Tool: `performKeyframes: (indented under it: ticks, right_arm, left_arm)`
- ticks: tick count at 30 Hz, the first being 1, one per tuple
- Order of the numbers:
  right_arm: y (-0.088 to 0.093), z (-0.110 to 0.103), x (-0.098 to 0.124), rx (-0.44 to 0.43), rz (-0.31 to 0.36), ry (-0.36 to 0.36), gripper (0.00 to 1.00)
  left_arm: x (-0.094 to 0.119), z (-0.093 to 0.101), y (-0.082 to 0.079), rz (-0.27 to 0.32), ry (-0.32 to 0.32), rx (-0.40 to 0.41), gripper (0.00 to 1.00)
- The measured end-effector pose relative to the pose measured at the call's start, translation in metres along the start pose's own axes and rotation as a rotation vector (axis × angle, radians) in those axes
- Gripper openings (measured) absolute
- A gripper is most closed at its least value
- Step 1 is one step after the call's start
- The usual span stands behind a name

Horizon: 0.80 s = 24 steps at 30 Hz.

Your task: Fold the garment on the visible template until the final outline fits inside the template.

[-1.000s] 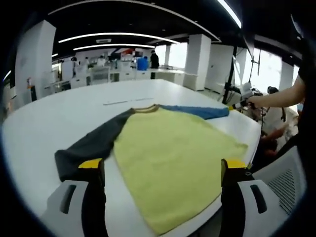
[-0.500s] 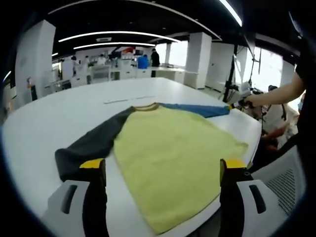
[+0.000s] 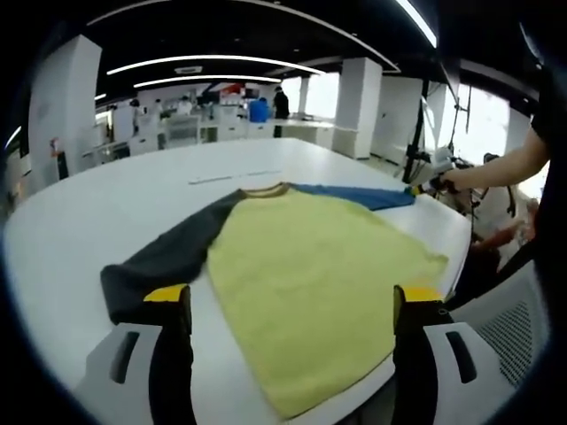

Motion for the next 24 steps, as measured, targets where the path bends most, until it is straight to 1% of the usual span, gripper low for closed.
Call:
performKeyframes:
  ticks: [5, 11, 15, 20, 24]
  right_arm:
    - [-0.008, -0.002, 0.005, 0.013, 0.012, 0.007, 0.00]
    - [-0.014, -0.004, 0.008, 0.029, 0.005, 0.008, 0.00]
    - [-0.020, -0.008, 0.011, 0.010, 0.008, -0.005, 0.00]
    - [-0.026, -0.010, 0.009, 0.020, 0.013, -0.012, 0.00]
    - [-0.031, -0.016, 0.009, 0.017, 0.021, -0.028, 0.00]
  left_arm:
    - [0.000, 0.001, -0.001, 0.000, 0.000, -0.009, 0.91]
    - [0.000, 0.002, 0.000, -0.002, 0.006, -0.013, 0.92]
    - [0.000, 0.002, 0.000, -0.005, 0.007, -0.017, 0.92]
    - [0.001, 0.001, -0.002, 0.002, 0.007, -0.021, 0.92]
    - [0.001, 0.002, -0.003, 0.005, 0.008, -0.026, 0.93]
Point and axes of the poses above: the point that each gripper's makers call its tool centre point, and the gripper's own axes: x roughly backward along the fingers, z roughly to its right, y roughly out of its underside, the point moved 1 cm from there along x, roughly backward along the fingers, and after that the axes turned 10 degrees about y, right-handed, at the moved point
